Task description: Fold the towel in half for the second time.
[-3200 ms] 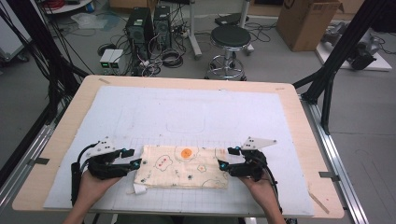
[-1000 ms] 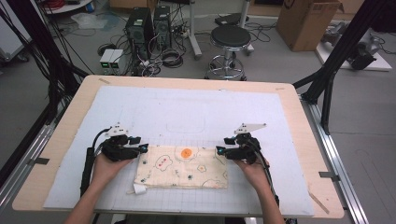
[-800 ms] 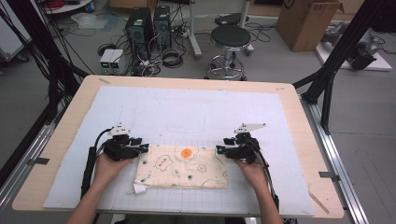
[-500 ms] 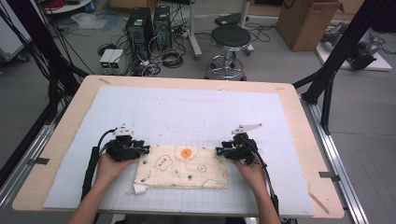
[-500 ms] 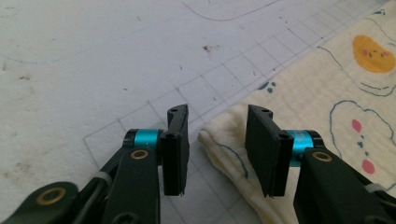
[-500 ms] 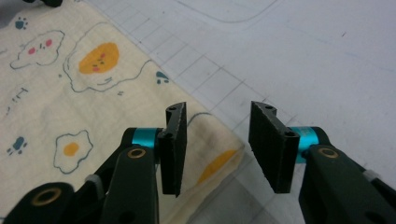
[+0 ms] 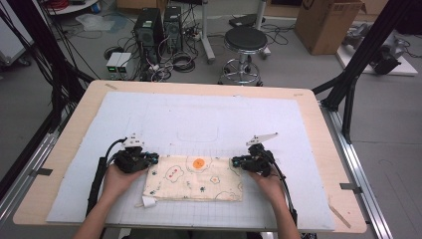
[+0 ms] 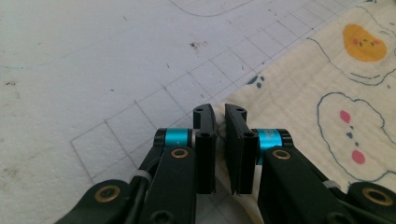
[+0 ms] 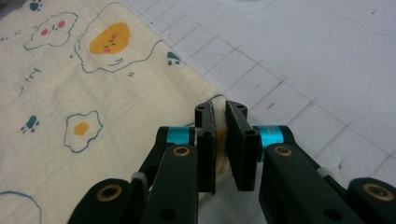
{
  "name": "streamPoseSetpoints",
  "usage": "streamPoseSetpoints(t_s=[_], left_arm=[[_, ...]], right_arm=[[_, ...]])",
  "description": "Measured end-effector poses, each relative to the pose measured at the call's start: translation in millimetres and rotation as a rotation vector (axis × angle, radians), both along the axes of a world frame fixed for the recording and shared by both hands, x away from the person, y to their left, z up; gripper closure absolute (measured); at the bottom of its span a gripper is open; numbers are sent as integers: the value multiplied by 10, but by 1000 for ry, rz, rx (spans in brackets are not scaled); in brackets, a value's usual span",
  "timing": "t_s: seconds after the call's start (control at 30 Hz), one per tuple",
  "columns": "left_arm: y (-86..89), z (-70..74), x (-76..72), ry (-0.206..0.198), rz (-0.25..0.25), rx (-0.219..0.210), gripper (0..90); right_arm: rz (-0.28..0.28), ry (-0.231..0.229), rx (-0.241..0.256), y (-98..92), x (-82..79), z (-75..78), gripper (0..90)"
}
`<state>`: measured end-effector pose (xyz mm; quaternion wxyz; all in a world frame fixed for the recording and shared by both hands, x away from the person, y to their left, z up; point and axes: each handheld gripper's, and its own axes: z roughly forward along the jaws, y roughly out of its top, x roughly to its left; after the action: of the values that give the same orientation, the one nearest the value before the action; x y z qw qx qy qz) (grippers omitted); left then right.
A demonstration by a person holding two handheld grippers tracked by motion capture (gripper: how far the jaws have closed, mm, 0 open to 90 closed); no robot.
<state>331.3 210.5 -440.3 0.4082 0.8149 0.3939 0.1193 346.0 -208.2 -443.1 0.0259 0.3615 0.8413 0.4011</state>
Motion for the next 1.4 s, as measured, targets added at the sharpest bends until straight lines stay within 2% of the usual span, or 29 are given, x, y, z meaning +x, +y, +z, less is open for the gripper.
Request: streamPoseSetpoints(t_s=[0.17,0.3,0.4,0.47,0.53,0.6,0.63,0.73,0.87,1.0,1.1,1.23,1.33,1.4], left_arm=[[41,32,7,-3,15,-41,835],[97,45,58,2,51,-86,838],[99,36,119,7,81,-101,838],[84,43,165,16,81,-91,839],[64,76,217,7,87,-83,839],[61,119,265,-9,103,-102,840],[58,146,310,-4,106,-95,840],[35,189,402,-22,122,-102,840],[1,258,556,-40,136,-66,840],[4,266,680,-43,178,-64,840],[35,212,731,-26,213,-102,841],[34,164,750,-17,211,-95,840],[50,173,744,-17,206,-116,840],[50,183,735,-22,196,-108,841]], right_arm=[[22,-1,-8,2,-2,25,842],[28,-34,-4,6,6,88,845],[22,-36,-6,21,64,136,845],[15,-35,-10,29,119,165,846],[5,-33,-1,25,184,187,846],[-11,-27,-6,19,242,214,846],[-17,-31,-4,11,273,231,846],[-45,-26,14,-19,380,268,845],[-79,-8,22,-20,529,302,846],[-101,-6,31,5,664,324,845],[-131,17,54,13,753,291,845],[-144,37,44,36,801,220,845],[-144,43,57,19,805,195,846],[-149,49,72,3,793,209,846]])
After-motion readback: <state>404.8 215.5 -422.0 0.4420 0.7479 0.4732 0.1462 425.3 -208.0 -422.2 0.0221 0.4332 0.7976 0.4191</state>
